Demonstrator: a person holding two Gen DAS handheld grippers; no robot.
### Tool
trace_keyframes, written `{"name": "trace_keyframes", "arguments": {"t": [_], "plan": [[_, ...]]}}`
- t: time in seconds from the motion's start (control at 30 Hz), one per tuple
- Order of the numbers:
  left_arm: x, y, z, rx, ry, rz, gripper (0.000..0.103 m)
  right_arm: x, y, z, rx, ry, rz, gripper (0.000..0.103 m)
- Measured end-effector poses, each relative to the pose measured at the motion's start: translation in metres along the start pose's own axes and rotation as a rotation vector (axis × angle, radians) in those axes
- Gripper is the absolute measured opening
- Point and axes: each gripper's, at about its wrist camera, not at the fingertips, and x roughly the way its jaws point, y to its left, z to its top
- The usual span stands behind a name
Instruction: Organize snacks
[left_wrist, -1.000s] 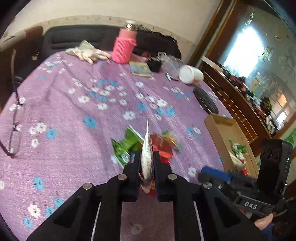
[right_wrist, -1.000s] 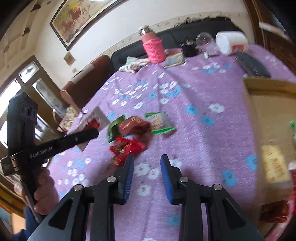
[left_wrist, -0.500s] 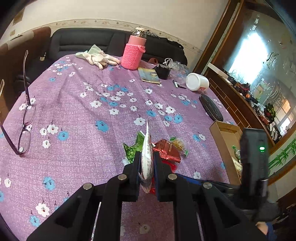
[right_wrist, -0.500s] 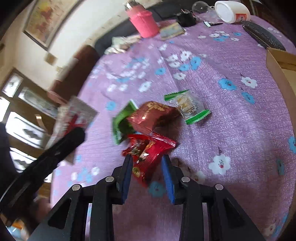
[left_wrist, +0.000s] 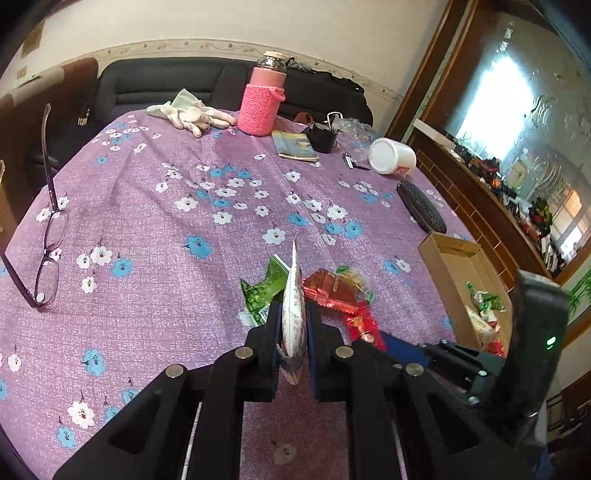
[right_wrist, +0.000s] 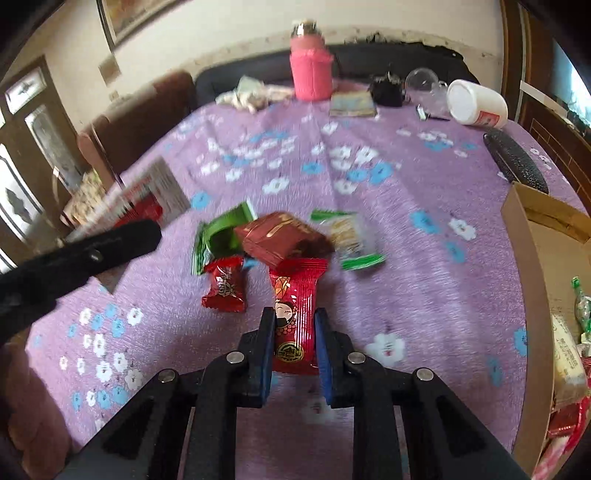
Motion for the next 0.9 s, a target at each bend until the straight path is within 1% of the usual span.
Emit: {"name": "trace_keyframes", "arguments": {"t": [0.03, 0.1, 0.2, 0.37, 0.57, 0.67, 0.73, 0.8, 0.9], "plan": [[0.002, -0.003, -0.001, 0.009, 0.003, 0.007, 0.012, 0.001, -0.003, -0.002, 0.016, -0.001, 0.02, 0.022], [0.005, -0.008, -0.004, 0.025, 0.007, 0.021, 0.012, 0.002, -0.004, -0.002, 0.024, 0.007, 0.027, 0.022], [0.009, -0.015, -0.007, 0.049, 0.007, 0.031, 0.012, 0.003, -0.006, 0.0, 0.025, -0.006, 0.04, 0.022], [0.019, -0.024, -0.013, 0.089, 0.026, 0.061, 0.012, 0.001, -0.005, 0.0, -0.006, -0.02, -0.012, 0.022], [0.022, -0.029, -0.017, 0.115, 0.031, 0.078, 0.012, 0.004, -0.006, 0.0, -0.007, -0.01, -0.021, 0.022], [0.021, -0.028, -0.017, 0.11, 0.028, 0.081, 0.012, 0.011, -0.008, -0.001, 0.002, 0.013, -0.023, 0.022], [0.021, -0.026, -0.016, 0.103, 0.026, 0.083, 0.012, 0.01, -0.01, -0.001, 0.013, 0.011, -0.01, 0.022], [0.021, -0.024, -0.016, 0.099, 0.025, 0.09, 0.012, 0.004, -0.013, 0.001, 0.023, -0.009, -0.004, 0.022], [0.02, -0.023, -0.015, 0.097, 0.017, 0.102, 0.012, -0.01, -0.018, 0.004, 0.046, -0.065, 0.012, 0.022]]}}
